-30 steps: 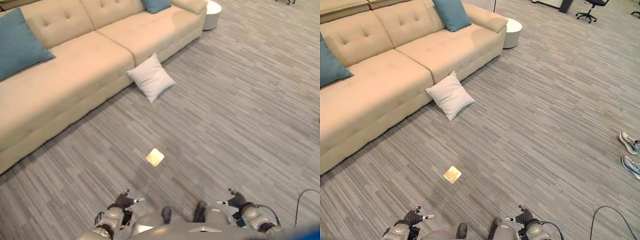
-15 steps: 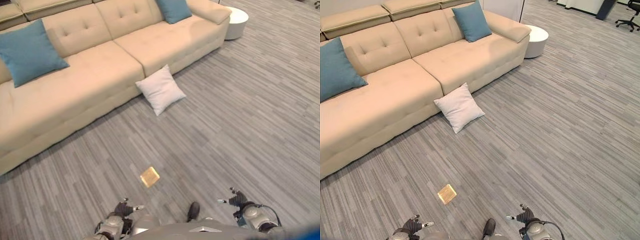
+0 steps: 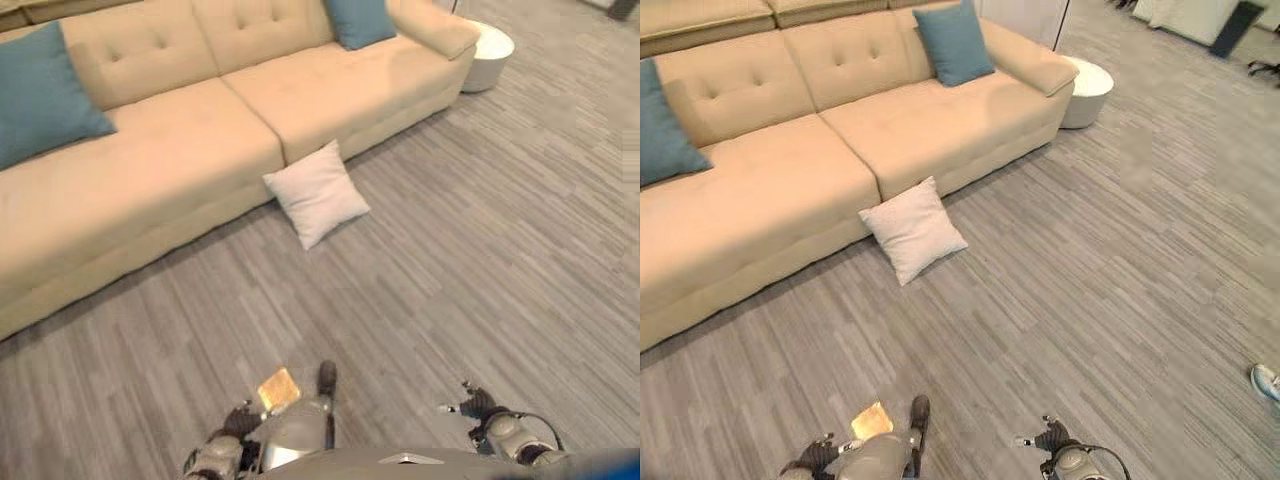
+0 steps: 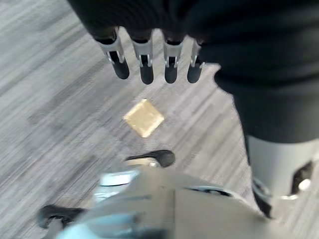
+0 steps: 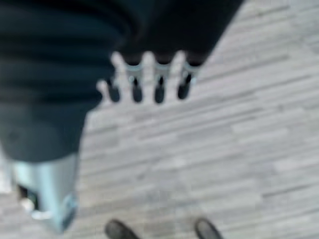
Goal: Pick up all the scattered cushions and arrange them neatly on the sofa.
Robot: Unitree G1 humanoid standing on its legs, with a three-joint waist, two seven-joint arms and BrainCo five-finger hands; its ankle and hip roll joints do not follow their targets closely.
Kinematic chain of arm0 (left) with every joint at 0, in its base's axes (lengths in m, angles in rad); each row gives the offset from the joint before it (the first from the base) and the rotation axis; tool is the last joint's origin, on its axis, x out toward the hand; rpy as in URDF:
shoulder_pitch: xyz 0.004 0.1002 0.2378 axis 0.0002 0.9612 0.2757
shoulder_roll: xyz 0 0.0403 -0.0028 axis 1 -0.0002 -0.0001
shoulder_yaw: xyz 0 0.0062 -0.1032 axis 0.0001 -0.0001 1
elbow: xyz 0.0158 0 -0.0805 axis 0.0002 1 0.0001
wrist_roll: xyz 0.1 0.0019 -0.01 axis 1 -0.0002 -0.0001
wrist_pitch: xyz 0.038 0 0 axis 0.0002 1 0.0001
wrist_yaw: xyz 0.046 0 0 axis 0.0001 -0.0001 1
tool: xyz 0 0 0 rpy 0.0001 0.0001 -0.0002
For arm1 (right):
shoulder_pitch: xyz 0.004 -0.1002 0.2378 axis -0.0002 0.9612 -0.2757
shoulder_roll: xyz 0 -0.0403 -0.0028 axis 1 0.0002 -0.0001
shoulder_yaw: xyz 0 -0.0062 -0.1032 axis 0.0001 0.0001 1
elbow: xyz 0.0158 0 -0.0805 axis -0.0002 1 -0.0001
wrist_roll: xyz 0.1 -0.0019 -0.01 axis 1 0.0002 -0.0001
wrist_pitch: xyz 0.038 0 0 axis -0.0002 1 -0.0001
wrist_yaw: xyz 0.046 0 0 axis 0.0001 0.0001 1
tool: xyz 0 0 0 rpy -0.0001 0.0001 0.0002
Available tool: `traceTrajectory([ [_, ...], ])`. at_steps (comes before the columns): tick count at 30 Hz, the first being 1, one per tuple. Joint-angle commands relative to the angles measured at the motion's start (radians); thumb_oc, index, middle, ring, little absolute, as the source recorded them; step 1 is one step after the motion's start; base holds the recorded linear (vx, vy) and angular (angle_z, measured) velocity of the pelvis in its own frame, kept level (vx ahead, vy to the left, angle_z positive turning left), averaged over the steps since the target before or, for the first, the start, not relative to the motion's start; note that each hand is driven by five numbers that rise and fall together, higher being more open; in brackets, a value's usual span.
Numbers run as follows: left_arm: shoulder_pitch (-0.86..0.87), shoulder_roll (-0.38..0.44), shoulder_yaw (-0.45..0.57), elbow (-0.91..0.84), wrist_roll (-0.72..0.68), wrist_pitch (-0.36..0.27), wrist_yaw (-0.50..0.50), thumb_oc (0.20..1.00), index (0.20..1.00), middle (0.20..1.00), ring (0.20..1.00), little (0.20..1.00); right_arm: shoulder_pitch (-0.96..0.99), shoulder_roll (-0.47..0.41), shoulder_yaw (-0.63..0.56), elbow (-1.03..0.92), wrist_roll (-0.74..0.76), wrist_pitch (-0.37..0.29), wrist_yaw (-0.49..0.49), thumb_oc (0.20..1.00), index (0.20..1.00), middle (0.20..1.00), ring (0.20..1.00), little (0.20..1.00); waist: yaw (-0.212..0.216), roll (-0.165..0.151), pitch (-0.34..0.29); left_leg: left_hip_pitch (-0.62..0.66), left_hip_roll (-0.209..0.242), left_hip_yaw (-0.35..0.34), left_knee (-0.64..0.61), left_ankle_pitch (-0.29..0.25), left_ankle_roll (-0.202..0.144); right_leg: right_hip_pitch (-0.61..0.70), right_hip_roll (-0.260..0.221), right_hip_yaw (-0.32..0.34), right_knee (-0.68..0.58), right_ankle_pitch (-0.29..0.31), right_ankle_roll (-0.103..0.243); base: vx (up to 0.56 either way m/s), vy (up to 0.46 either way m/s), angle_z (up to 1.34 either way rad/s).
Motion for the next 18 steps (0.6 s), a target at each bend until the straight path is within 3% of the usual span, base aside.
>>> traceTrajectory([
  [1, -0.029, -0.015, -0.023, 0.018, 0.013, -0.003, 0.004, 1.0, 1.0, 1.0, 1.0, 1.0, -0.011, -0.034, 0.001, -0.048, -0.032, -0.006, 0.005, 1.0, 1.0, 1.0, 1.0, 1.0, 0.03, 0.022, -0.001, -0.002, 0.012, -0.061, 0.108, -0.129, -0.057, -0.13, -0.051, 0.015, 0.255, 0.09, 0.094, 0.3, 0.231, -0.04],
  [4, -0.043, -0.01, -0.034, 0.006, 0.021, -0.004, 0.009, 1.0, 1.0, 1.0, 1.0, 1.0, -0.016, -0.033, -0.005, -0.059, -0.025, -0.008, 0.004, 1.0, 1.0, 1.0, 1.0, 1.0, 0.002, 0.045, 0.01, 0.049, 0.016, -0.08, 0.081, -0.141, -0.044, -0.214, -0.075, 0.009, 0.409, 0.147, 0.111, 0.14, 0.094, 0.31],
  [6, -0.054, -0.01, -0.047, 0.0, 0.021, -0.006, 0.012, 1.0, 1.0, 1.0, 1.0, 1.0, -0.016, -0.034, -0.011, -0.069, -0.019, -0.01, 0.004, 1.0, 1.0, 1.0, 1.0, 1.0, -0.025, 0.064, 0.018, 0.096, 0.022, -0.109, 0.057, -0.154, -0.045, -0.271, -0.089, -0.007, 0.446, 0.15, 0.092, 0.25, 0.063, 0.45],
  [7, -0.061, -0.013, -0.054, -0.001, 0.019, -0.008, 0.011, 1.0, 1.0, 1.0, 1.0, 1.0, -0.014, -0.035, -0.012, -0.068, -0.019, -0.012, 0.003, 1.0, 1.0, 1.0, 1.0, 1.0, -0.039, 0.073, 0.024, 0.117, 0.023, -0.121, 0.049, -0.162, -0.048, -0.298, -0.096, -0.02, 0.426, 0.142, 0.08, 0.31, -0.02, 0.55],
  [8, -0.076, -0.014, -0.063, 0.0, 0.019, -0.008, 0.008, 1.0, 1.0, 1.0, 1.0, 1.0, -0.017, -0.036, -0.015, -0.07, -0.016, -0.011, 0.004, 1.0, 1.0, 1.0, 1.0, 1.0, -0.057, 0.077, 0.029, 0.147, 0.027, -0.134, 0.035, -0.18, -0.056, -0.316, -0.111, -0.045, 0.324, 0.126, 0.066, 0.32, -0.062, 0.61],
  [10, -0.082, -0.013, -0.07, 0.001, 0.021, -0.011, 0.008, 1.0, 1.0, 1.0, 1.0, 1.0, -0.019, -0.037, -0.014, -0.069, -0.014, -0.012, 0.003, 1.0, 1.0, 1.0, 1.0, 1.0, -0.065, 0.076, 0.037, 0.163, 0.027, -0.139, 0.035, -0.193, -0.06, -0.325, -0.11, -0.047, 0.266, 0.134, 0.063, 0.21, -0.062, 0.51],
  [12, -0.09, -0.018, -0.076, 0.011, 0.03, -0.014, 0.009, 1.0, 1.0, 1.0, 1.0, 1.0, -0.021, -0.036, -0.016, -0.074, -0.014, -0.008, 0.004, 1.0, 1.0, 1.0, 1.0, 1.0, -0.091, 0.062, 0.046, 0.217, 0.016, -0.174, 0.026, -0.226, -0.072, -0.376, -0.096, -0.004, 0.09, 0.204, 0.087, 0.33, -0.105, 0.28],
  [15, -0.089, -0.021, -0.073, 0.024, 0.033, -0.017, 0.011, 1.0, 1.0, 1.0, 1.0, 1.0, -0.019, -0.034, -0.017, -0.074, -0.02, -0.003, 0.006, 1.0, 1.0, 1.0, 1.0, 1.0, -0.114, 0.06, 0.053, 0.265, 0.023, -0.208, 0.022, -0.258, -0.086, -0.43, -0.089, 0.032, 0.035, 0.253, 0.108, 0.31, -0.108, 0.29],
  [18, -0.08, -0.023, -0.072, 0.036, 0.044, -0.016, 0.007, 1.0, 1.0, 1.0, 1.0, 1.0, -0.004, -0.037, -0.019, -0.071, -0.021, -0.004, 0.009, 1.0, 1.0, 1.0, 1.0, 1.0, -0.122, 0.05, 0.044, 0.29, 0.02, -0.228, 0.027, -0.288, -0.093, -0.411, -0.079, 0.058, 0.023, 0.261, 0.103, 0.26, -0.123, 0.39],
])
